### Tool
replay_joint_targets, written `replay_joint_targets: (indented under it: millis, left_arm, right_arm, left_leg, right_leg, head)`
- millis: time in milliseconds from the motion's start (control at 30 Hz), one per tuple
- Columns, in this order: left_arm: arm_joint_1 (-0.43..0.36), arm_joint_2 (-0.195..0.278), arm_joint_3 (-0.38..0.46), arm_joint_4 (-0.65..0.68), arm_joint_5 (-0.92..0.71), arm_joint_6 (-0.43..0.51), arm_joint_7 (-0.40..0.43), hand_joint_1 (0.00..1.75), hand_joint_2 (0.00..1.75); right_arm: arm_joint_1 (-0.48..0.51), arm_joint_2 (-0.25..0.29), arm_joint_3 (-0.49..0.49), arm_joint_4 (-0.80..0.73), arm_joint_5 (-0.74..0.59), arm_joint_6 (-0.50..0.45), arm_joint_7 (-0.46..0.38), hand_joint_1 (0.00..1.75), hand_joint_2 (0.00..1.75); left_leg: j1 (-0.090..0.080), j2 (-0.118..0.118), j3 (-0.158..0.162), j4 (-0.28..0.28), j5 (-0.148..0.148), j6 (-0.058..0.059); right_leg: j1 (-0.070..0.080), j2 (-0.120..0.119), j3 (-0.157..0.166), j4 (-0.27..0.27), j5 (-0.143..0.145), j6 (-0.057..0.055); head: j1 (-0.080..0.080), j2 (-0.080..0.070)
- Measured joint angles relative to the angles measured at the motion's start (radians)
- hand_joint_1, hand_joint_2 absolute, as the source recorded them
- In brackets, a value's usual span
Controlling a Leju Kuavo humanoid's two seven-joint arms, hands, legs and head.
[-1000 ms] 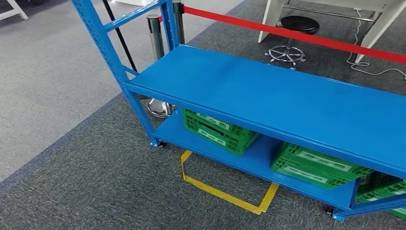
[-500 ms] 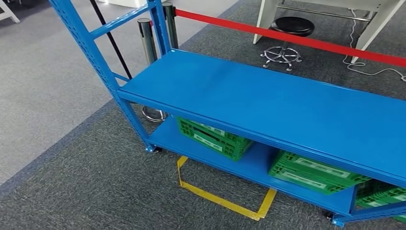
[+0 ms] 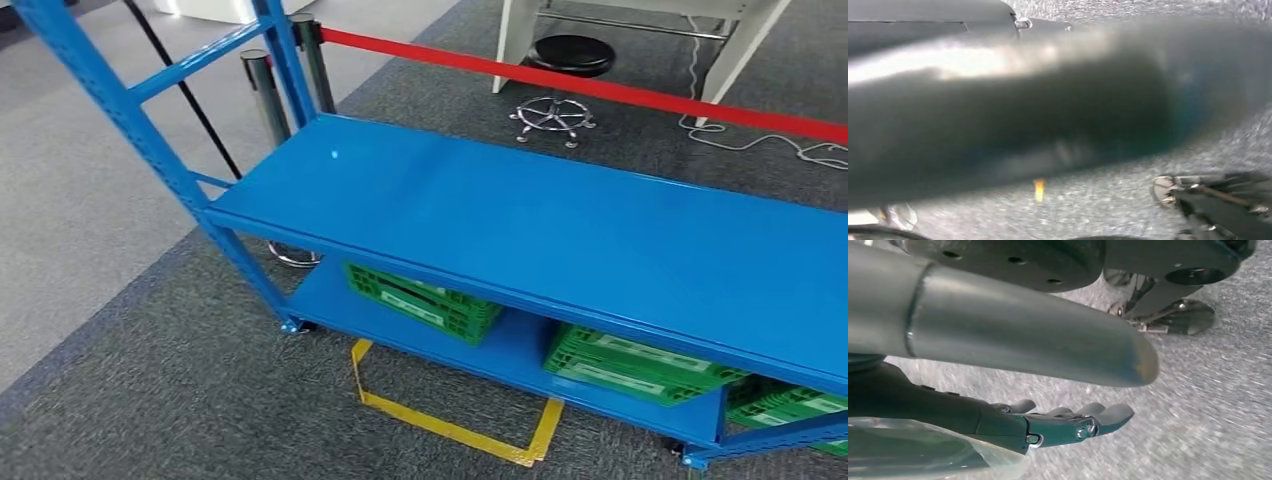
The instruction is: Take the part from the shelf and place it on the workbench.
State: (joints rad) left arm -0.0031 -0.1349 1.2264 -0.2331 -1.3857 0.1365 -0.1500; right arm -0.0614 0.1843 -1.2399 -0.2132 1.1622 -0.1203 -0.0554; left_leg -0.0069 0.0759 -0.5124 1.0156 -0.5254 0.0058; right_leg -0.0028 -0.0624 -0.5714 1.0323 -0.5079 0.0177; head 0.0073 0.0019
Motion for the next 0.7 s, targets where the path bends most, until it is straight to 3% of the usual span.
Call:
replay_joint_targets:
  millis: [33, 100, 167, 200, 233, 267, 300, 333, 400, 467, 533, 600, 667, 700]
  left_arm:
    - [-0.002, 0.002, -0.006, 0.000, -0.010, -0.002, 0.010, 0.00, 1.75]
    - [-0.006, 0.007, -0.019, 0.000, -0.026, -0.005, 0.023, 0.00, 1.75]
    - [-0.007, 0.010, -0.029, 0.000, -0.035, -0.005, 0.031, 0.00, 1.75]
    - [-0.007, 0.011, -0.032, 0.000, -0.037, -0.005, 0.033, 0.00, 1.75]
    - [-0.005, 0.013, -0.034, 0.000, -0.038, -0.004, 0.035, 0.00, 1.75]
    - [-0.004, 0.014, -0.035, 0.000, -0.038, -0.003, 0.035, 0.00, 1.75]
    - [-0.004, 0.015, -0.035, 0.000, -0.037, -0.002, 0.035, 0.00, 1.75]
    - [-0.003, 0.015, -0.035, 0.000, -0.036, 0.000, 0.035, 0.00, 1.75]
    - [-0.003, 0.017, -0.035, 0.000, -0.031, 0.005, 0.035, 0.00, 1.75]
    - [-0.005, 0.017, -0.035, 0.000, -0.023, 0.011, 0.034, 0.00, 1.75]
    - [-0.008, 0.014, -0.035, 0.000, -0.014, 0.024, 0.028, 0.00, 1.75]
    - [-0.009, 0.011, -0.034, 0.000, -0.009, 0.039, 0.019, 0.00, 1.75]
    - [-0.007, 0.010, -0.034, 0.000, -0.005, 0.047, 0.016, 0.00, 1.75]
    - [-0.006, 0.010, -0.034, 0.000, -0.001, 0.047, 0.018, 0.00, 1.75]
  right_arm:
    - [-0.002, 0.000, -0.012, 0.000, -0.028, 0.022, 0.021, 0.00, 0.00]
    - [-0.004, 0.000, -0.043, 0.000, -0.087, 0.059, 0.057, 0.00, 0.00]
    - [-0.008, 0.001, -0.074, 0.000, -0.131, 0.079, 0.071, 0.00, 0.00]
    - [-0.011, 0.001, -0.089, 0.000, -0.147, 0.086, 0.075, 0.00, 0.00]
    - [-0.012, 0.002, -0.104, 0.000, -0.160, 0.092, 0.077, 0.00, 0.00]
    - [-0.013, 0.002, -0.118, 0.000, -0.170, 0.096, 0.078, 0.00, 0.00]
    - [-0.013, 0.002, -0.131, 0.000, -0.179, 0.101, 0.079, 0.00, 0.00]
    - [-0.013, 0.002, -0.142, 0.000, -0.189, 0.105, 0.081, 0.00, 0.00]
    - [-0.015, 0.004, -0.163, 0.000, -0.206, 0.104, 0.082, 0.00, 0.00]
    - [-0.017, 0.008, -0.177, 0.000, -0.210, 0.091, 0.083, 0.00, 0.00]
    - [-0.014, 0.009, -0.183, 0.000, -0.206, 0.080, 0.084, 0.00, 0.00]
    - [-0.012, 0.010, -0.187, -0.001, -0.206, 0.079, 0.085, 0.00, 0.87]
    - [-0.016, 0.010, -0.190, -0.001, -0.204, 0.080, 0.082, 0.00, 1.75]
    - [-0.019, 0.010, -0.190, -0.001, -0.197, 0.079, 0.082, 0.00, 1.75]
  left_leg:
    - [0.001, 0.007, 0.002, -0.001, -0.003, -0.003]
    - [0.005, -0.015, -0.005, 0.027, -0.028, -0.012]
    - [0.010, -0.052, -0.051, 0.131, -0.084, -0.021]
    - [0.011, -0.060, -0.086, 0.203, -0.113, -0.023]
    - [0.011, -0.062, -0.117, 0.262, -0.130, -0.023]
    - [0.011, -0.063, -0.137, 0.291, -0.126, -0.022]
    - [0.011, -0.065, -0.139, 0.282, -0.102, -0.020]
    - [0.011, -0.073, -0.125, 0.236, -0.062, -0.015]
    - [0.013, -0.117, -0.081, 0.105, 0.015, -0.004]
    - [0.013, -0.154, -0.056, 0.029, 0.036, 0.002]
    - [0.013, -0.153, -0.050, 0.012, 0.031, 0.004]
    - [0.016, -0.140, -0.045, 0.000, 0.039, 0.012]
    - [0.017, -0.123, -0.042, -0.008, 0.043, 0.019]
    - [0.016, -0.113, -0.042, -0.009, 0.043, 0.021]
  right_leg:
    - [-0.001, 0.010, 0.000, 0.001, 0.000, -0.006]
    - [-0.004, 0.029, 0.002, -0.002, 0.001, -0.017]
    - [-0.007, 0.049, 0.005, -0.003, 0.001, -0.025]
    - [-0.007, 0.061, 0.006, -0.003, 0.000, -0.028]
    - [-0.007, 0.075, 0.007, -0.002, -0.001, -0.029]
    - [-0.007, 0.089, 0.010, -0.002, -0.001, -0.030]
    - [-0.007, 0.103, 0.013, -0.002, -0.002, -0.030]
    - [-0.007, 0.118, 0.016, -0.002, -0.003, -0.030]
    - [-0.006, 0.143, 0.019, -0.001, -0.004, -0.027]
    - [-0.008, 0.162, 0.013, -0.001, -0.005, -0.018]
    - [-0.011, 0.173, 0.005, -0.005, -0.002, -0.003]
    - [-0.010, 0.146, -0.005, 0.007, -0.016, 0.009]
    - [-0.008, 0.095, -0.047, 0.091, -0.073, 0.017]
    - [-0.008, 0.079, -0.079, 0.158, -0.110, 0.021]
  head:
    - [-0.002, 0.000]
    - [-0.005, 0.000]
    - [-0.009, 0.000]
    - [-0.010, 0.000]
    - [-0.010, 0.000]
    - [-0.010, 0.000]
    - [-0.010, 0.000]
    - [-0.010, 0.000]
    - [-0.010, 0.000]
    - [-0.012, 0.000]
    - [-0.013, 0.000]
    - [-0.010, 0.000]
    - [-0.004, 0.000]
    - [-0.002, 0.000]
